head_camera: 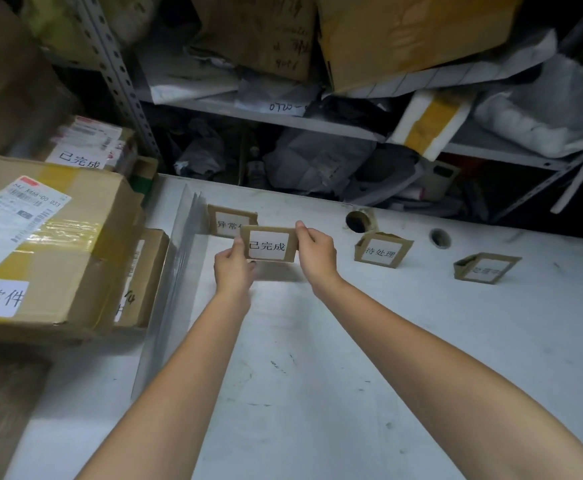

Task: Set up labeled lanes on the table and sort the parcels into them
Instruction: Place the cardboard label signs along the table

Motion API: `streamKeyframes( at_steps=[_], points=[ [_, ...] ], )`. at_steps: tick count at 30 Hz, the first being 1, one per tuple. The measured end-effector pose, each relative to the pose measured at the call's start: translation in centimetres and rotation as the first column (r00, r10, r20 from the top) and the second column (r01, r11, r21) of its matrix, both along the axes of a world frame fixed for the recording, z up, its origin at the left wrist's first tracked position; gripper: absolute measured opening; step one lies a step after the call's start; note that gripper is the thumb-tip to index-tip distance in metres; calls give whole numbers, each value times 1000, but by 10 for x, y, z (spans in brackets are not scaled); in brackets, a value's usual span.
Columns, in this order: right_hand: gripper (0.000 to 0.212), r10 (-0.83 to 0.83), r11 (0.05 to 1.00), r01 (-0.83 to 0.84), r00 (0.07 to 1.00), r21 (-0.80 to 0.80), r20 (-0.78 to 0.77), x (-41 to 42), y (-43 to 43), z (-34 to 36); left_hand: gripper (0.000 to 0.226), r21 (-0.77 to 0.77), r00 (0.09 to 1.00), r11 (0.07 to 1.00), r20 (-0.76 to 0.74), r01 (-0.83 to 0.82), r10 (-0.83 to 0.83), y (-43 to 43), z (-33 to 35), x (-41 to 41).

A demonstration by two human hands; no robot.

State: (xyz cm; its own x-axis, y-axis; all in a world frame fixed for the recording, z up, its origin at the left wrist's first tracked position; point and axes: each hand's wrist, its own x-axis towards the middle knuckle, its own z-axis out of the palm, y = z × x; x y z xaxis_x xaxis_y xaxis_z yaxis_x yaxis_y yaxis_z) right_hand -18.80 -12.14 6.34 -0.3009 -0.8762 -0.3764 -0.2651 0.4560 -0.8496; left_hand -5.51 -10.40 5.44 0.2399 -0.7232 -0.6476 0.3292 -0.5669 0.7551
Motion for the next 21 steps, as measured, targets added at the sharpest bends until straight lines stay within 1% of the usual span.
streamKeyframes(
  at_steps=[3,6,7,9,12,16,21],
  points=[
    [46,-44,997,45,999,-68,12,-33,11,32,25,0,993,1000,-114,25,-25,4,31,-27],
    [50,-100,993,99,995,-71,0,-71,22,60,40,-8,971,999,-232,52,-52,9,57,-61],
    [50,-118,991,118,993,-69,2,-85,27,69,41,-12,962,998,-266,68,-68,12,65,-73],
    [48,-137,987,137,991,-80,1,-115,36,83,31,-15,944,994,-311,111,-110,18,81,-98],
    [45,-173,980,174,985,-100,12,-167,57,101,22,-20,924,981,-333,191,-186,32,104,-145],
    [47,-239,965,237,971,-114,-6,-240,87,117,22,-26,896,960,-354,279,-270,52,118,-218],
    [35,-285,956,284,959,-75,-1,-346,122,122,23,-13,876,937,-352,348,-330,81,120,-322]
  ],
)
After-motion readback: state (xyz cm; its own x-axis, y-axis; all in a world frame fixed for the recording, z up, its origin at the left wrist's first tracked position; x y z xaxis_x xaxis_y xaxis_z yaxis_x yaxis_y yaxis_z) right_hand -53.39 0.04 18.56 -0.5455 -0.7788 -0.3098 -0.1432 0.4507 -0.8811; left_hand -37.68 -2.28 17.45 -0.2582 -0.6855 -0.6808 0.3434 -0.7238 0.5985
